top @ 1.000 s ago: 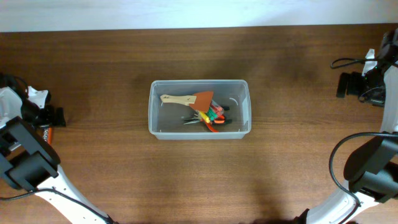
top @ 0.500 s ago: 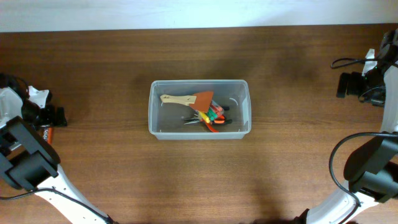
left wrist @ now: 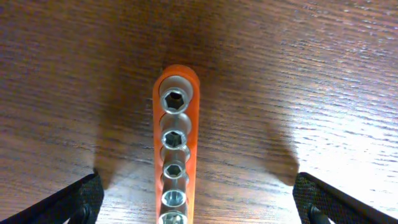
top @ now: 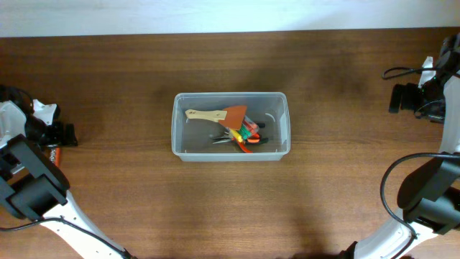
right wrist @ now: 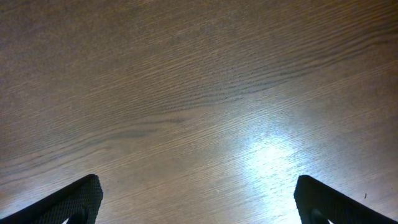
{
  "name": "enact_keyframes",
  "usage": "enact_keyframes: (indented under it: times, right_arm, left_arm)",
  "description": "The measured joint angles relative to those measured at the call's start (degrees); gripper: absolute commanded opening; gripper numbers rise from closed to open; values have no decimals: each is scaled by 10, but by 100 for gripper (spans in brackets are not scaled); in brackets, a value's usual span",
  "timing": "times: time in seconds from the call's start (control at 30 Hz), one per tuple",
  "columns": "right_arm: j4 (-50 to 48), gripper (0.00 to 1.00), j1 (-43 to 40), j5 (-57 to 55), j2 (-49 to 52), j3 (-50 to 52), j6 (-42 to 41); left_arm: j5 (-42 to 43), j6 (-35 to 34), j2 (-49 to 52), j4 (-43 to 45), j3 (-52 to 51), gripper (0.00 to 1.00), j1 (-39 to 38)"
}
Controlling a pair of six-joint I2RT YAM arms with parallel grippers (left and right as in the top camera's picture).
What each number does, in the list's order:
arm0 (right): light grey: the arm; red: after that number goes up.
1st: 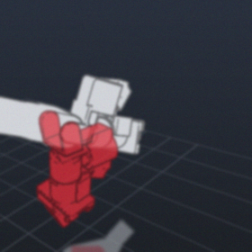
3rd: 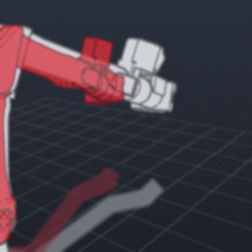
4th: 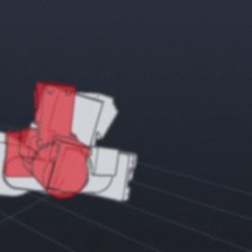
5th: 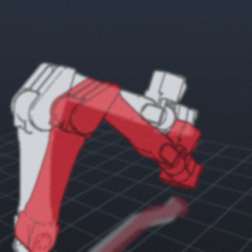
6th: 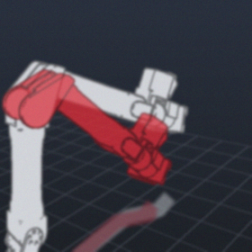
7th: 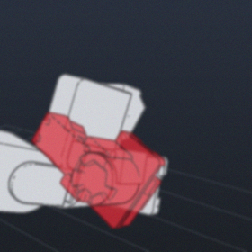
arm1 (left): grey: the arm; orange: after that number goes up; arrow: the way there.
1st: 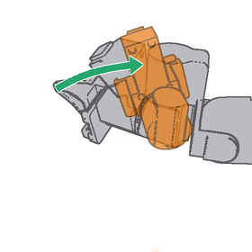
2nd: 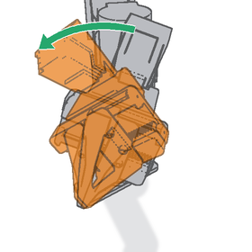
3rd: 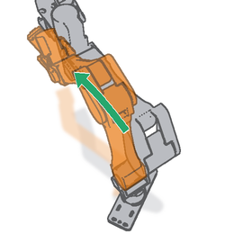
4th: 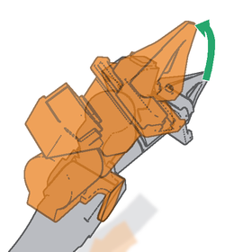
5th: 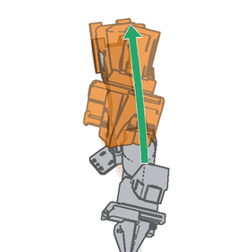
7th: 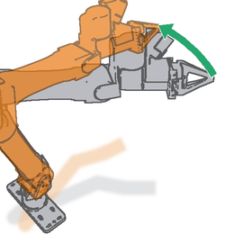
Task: Pack container
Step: 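Align the left gripper above the orange socket rail, then lower the left gripper and grasp the socket rail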
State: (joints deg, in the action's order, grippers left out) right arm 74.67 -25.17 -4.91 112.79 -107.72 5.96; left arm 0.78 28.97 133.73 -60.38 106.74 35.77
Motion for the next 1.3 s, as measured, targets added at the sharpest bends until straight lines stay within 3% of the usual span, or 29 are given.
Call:
enact_keyframes:
  times: [0.93,1.13,1.3]
  right_arm:
    - [0,99,0,0,0,0,0]
    - [0,99,0,0,0,0,0]
    - [0,98,0,0,0,0,0]
  left_arm:
    - [-18,2,3,-12,2,100,0]
    - [-16,3,3,-10,2,75,0]
    - [-16,6,3,-10,2,65,0]
